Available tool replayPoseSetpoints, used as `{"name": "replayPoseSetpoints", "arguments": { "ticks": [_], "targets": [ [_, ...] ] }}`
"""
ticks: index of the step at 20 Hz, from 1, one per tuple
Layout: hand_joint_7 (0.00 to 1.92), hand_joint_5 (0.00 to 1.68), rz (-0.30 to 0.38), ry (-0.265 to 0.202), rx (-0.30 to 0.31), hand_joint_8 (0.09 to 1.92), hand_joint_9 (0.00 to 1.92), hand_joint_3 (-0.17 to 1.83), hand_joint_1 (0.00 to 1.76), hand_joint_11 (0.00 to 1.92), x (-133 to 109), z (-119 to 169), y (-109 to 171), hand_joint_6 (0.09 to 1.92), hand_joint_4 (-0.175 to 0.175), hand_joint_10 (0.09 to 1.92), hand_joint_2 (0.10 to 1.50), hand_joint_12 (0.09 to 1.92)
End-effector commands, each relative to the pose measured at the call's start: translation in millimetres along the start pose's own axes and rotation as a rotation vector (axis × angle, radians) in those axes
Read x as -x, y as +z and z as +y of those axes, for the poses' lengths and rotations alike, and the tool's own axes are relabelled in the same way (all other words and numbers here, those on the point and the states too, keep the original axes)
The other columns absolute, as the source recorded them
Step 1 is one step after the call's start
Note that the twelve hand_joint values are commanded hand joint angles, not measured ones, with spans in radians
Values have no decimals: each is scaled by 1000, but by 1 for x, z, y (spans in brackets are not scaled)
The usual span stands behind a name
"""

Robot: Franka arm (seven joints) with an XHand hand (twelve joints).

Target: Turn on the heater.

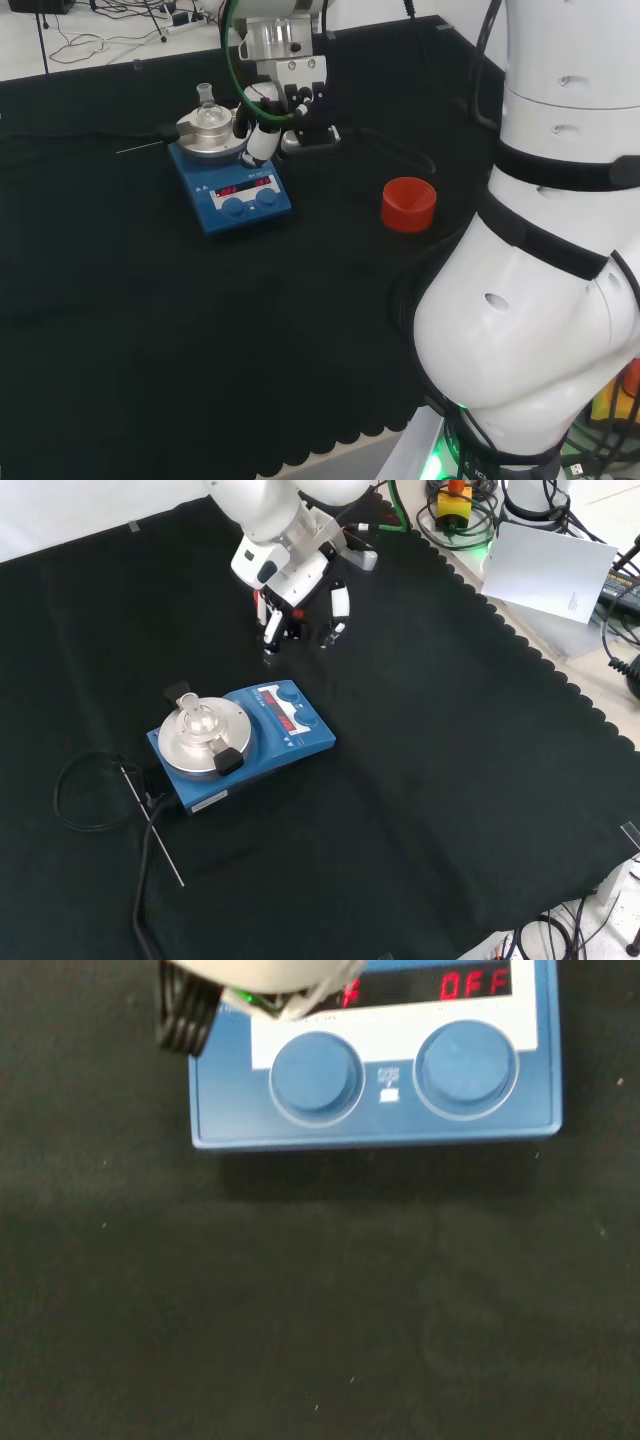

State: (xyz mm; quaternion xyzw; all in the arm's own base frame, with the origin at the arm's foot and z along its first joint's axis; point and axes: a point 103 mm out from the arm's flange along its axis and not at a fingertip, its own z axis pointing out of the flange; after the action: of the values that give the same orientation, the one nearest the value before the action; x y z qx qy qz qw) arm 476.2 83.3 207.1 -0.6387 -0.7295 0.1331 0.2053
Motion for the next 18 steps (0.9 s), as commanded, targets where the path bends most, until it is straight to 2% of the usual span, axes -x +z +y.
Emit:
{"name": "replayPoseSetpoints", "arguments": {
  "ticks": [1, 4, 8, 12, 15, 18],
  "targets": [
    [1469, 476, 16, 1, -58, 1065, 1568, 707, 1035, 1211, -11, -2, 9, 549, -112, 964, 732, 932],
    [1514, 483, 22, 3, -85, 1247, 1597, 697, 1055, 1364, -13, -4, 13, 580, -129, 1197, 757, 877],
    [1527, 398, 27, 6, -132, 1356, 1611, 699, 1117, 1420, -15, -6, 21, 660, -125, 1303, 797, 870],
    [1508, 301, 25, 2, -187, 1389, 1586, 735, 1215, 1284, -18, -4, 33, 702, -112, 1319, 809, 914],
    [1486, 238, 16, -5, -209, 1423, 1560, 787, 1307, 1150, -20, -1, 40, 673, -101, 1338, 799, 1009],
    [1480, 211, 14, -11, -222, 1441, 1550, 824, 1347, 1093, -21, 1, 45, 635, -93, 1350, 789, 1061]
  ]
}}
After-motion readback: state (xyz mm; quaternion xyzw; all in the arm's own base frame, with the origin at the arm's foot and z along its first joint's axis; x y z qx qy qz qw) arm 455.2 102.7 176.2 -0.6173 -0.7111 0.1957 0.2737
